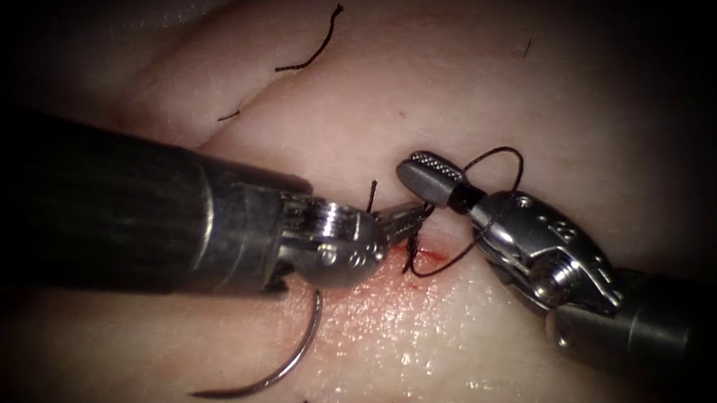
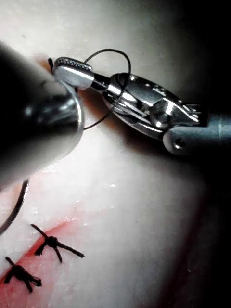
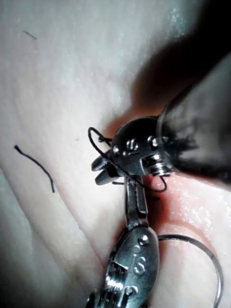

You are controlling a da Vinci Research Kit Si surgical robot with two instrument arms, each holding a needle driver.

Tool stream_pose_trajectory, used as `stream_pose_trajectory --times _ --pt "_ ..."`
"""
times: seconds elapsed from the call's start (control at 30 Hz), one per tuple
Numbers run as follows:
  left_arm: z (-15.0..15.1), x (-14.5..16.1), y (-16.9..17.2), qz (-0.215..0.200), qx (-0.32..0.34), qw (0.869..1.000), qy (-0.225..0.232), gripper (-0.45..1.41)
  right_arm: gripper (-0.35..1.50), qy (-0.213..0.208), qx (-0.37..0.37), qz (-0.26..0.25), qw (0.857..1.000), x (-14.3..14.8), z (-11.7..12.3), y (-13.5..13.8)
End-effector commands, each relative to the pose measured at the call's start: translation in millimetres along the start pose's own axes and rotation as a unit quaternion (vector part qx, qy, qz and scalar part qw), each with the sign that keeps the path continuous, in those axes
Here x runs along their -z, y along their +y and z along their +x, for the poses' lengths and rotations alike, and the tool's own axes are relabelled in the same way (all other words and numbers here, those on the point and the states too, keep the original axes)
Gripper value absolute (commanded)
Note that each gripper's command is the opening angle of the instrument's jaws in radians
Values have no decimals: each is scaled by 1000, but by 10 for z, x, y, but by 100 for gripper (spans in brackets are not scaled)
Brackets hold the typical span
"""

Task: Wound Closure

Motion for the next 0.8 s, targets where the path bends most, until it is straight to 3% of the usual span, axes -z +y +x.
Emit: stream_pose_trajectory --times 0.03,0.1,0.33,0.7,0.77,0.8 --pt "3 -8 3 -1 -1 1000 0 -45 24 1 -1 -9 1000 -10 2 3" --pt "3 -10 7 -3 -5 1000 -2 -45 44 0 -2 -19 1000 -12 3 6" --pt "0 -19 14 -10 -8 1000 -6 -45 74 -32 20 -52 998 -21 1 8" --pt "0 -21 16 -14 -8 1000 -6 -45 83 -93 40 -75 992 -43 -30 17" --pt "0 -21 16 -14 -8 1000 -6 -45 76 -98 42 -78 991 -44 -33 20" --pt "1 -21 17 -14 -8 1000 -6 -45 62 -99 43 -78 991 -44 -34 21"
